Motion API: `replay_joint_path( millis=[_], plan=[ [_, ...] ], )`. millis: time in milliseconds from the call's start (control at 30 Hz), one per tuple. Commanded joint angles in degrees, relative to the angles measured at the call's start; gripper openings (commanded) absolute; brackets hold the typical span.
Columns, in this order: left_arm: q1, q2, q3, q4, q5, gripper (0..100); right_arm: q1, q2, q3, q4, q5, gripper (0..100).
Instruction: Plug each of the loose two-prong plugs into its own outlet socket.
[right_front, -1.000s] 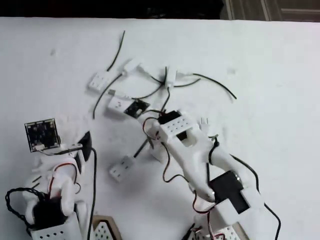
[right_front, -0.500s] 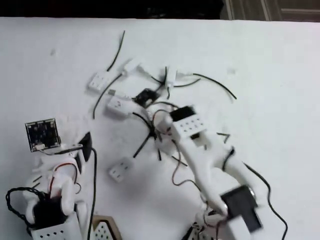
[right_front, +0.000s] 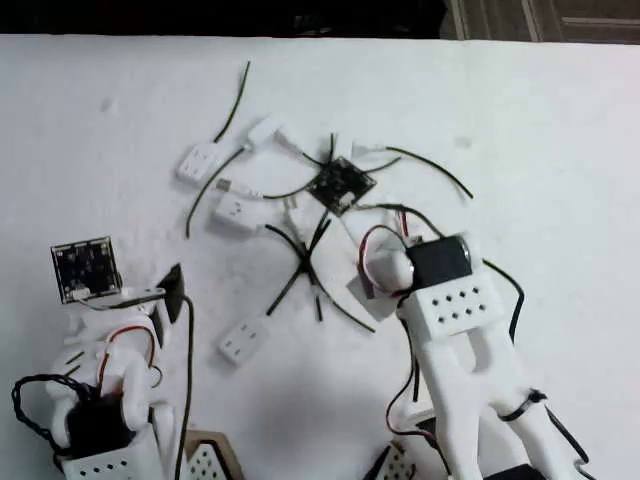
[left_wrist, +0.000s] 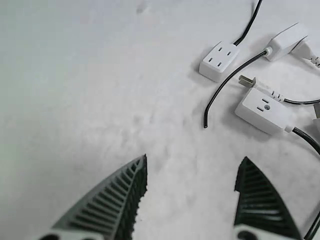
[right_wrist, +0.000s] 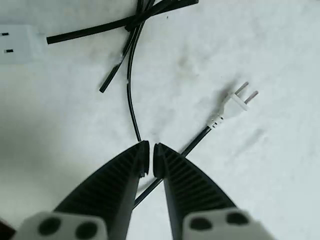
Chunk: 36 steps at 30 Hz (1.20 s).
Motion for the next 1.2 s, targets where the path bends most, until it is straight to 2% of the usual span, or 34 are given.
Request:
replay_joint_path(
  millis=[0,100,200,333,633,700,767,967,1167],
  plan=[
    [-0.57,-0.31,-0.26,0.18,0.26,28,-4.35,-0.75,3.52,-1.98,0.53,5.5],
    [-0.57,-0.31,-0.26,0.18,0.26,28,-10.07,1.45,9.93,-7.08,0.53,14.7],
    [-0.57,-0.31,-0.26,0.26,0.26,28,-13.23,3.74,14.86,-14.73,0.44,14.9],
    [-0.57,-0.31,-0.26,0.26,0.18,28,-13.32,8.31,17.49,-21.76,0.44,15.1],
    [-0.48,-0.31,-0.26,0.26,0.18,28,-13.23,23.25,17.05,-30.73,0.53,14.7],
    [-0.48,-0.31,-0.18,0.26,0.18,28,-13.32,24.75,15.65,-29.76,0.53,11.0],
    [-0.48,-0.31,-0.18,0.26,0.18,28,-13.32,25.63,14.42,-28.88,0.62,1.9],
    [-0.48,-0.31,-0.09,0.09,0.18,28,-13.23,23.25,14.07,-24.13,0.44,1.9],
    [-0.22,-0.31,1.23,-1.58,0.18,28,-13.23,10.59,14.07,-15.87,0.44,1.9]
  ],
)
